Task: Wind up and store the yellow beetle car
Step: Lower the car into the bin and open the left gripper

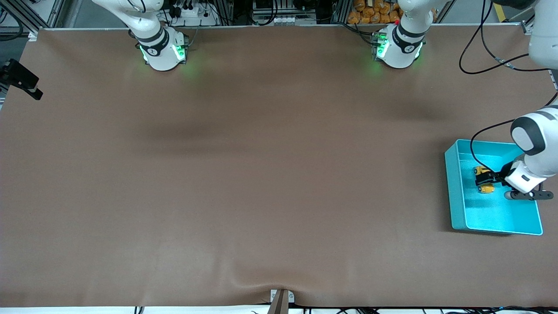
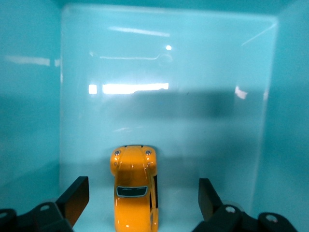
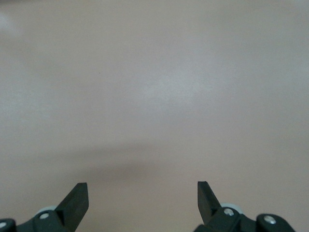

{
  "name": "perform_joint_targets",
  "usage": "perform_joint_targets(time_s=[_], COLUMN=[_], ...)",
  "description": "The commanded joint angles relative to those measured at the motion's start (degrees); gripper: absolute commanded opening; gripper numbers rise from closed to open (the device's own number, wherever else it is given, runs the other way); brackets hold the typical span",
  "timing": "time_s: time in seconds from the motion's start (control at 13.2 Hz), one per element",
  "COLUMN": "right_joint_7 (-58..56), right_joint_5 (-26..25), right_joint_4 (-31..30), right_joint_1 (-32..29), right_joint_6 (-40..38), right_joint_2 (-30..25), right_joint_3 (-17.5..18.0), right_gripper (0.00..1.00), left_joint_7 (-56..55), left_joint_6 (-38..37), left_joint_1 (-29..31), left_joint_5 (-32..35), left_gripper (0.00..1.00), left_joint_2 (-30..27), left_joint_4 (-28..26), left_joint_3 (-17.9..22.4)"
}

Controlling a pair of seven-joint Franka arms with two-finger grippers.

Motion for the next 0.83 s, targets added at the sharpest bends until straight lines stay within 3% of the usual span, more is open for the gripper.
perform_joint_targets(time_s=[0.0,0.38,0.76], right_joint_7=[-1.3,-1.4,-1.1], right_joint_5=[-0.2,-0.3,-0.3], right_joint_4=[0.0,-0.9,-0.9], right_joint_1=[-1.7,-1.2,-0.3], right_joint_6=[-0.9,-1.0,-1.6], right_joint_2=[-0.3,-0.2,-0.2], right_joint_3=[0.8,0.8,0.4], right_gripper=[1.00,1.00,1.00], left_joint_7=[-0.4,-0.5,-9.7], left_joint_6=[-4.6,-12.2,-20.9], left_joint_1=[0.0,0.0,-0.8], left_joint_5=[0.8,0.4,0.3], left_gripper=[1.00,1.00,1.00], left_joint_2=[-6.8,-14.3,-20.7], left_joint_4=[-0.7,-0.6,-0.7], left_joint_3=[-0.8,-1.2,-6.5])
